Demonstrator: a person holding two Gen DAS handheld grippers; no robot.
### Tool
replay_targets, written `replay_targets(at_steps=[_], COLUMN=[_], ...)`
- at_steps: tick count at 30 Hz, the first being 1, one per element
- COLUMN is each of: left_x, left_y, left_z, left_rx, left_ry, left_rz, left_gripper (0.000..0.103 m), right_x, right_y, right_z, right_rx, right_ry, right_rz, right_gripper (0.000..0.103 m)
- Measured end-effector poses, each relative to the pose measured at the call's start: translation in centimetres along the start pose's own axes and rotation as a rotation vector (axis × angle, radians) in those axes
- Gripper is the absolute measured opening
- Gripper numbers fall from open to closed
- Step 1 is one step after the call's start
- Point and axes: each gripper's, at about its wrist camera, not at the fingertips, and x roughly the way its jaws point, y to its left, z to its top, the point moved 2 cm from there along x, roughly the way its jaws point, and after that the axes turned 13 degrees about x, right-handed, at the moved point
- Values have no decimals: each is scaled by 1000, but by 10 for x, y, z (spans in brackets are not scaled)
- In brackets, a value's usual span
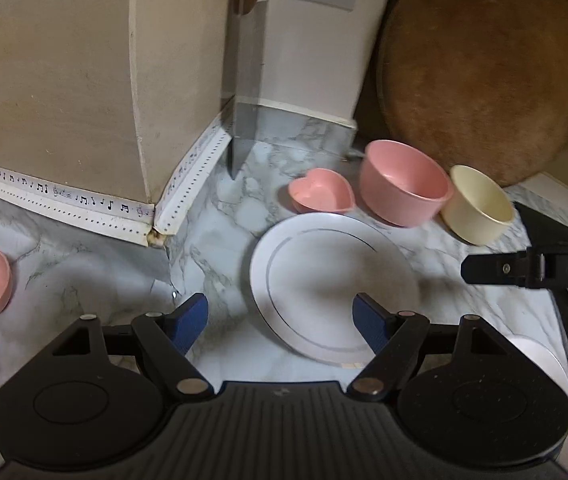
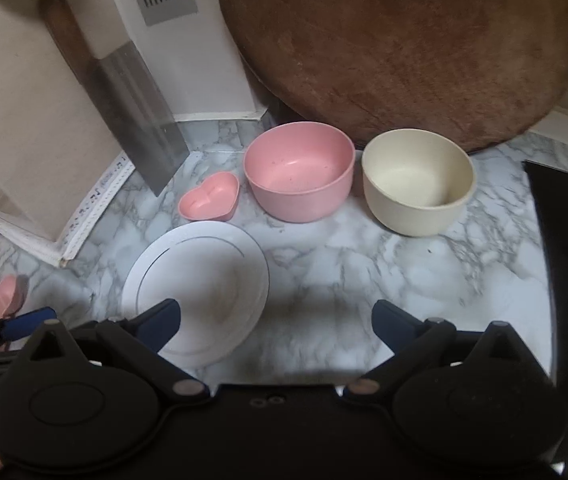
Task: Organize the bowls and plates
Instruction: 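Move both grippers to the small white plate and close on its rim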
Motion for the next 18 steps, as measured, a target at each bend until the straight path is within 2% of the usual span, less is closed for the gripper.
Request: replay_targets(at_steps=[9,16,18], left_x=[42,58,60], left_y=[7,11,11], left_z=[9,10,10], left_rx=[-17,-56,-59], left_ry=[62,87,87], left_rz=[26,3,3], left_gripper=[79,79,70], right_x=[50,73,77], right_y=[8,8,10], right_z=[15,25,25], right_rx=[-62,-62,-73], right_ry=[58,99,110], right_rz=[-18,-1,3], right_gripper=[96,78,74])
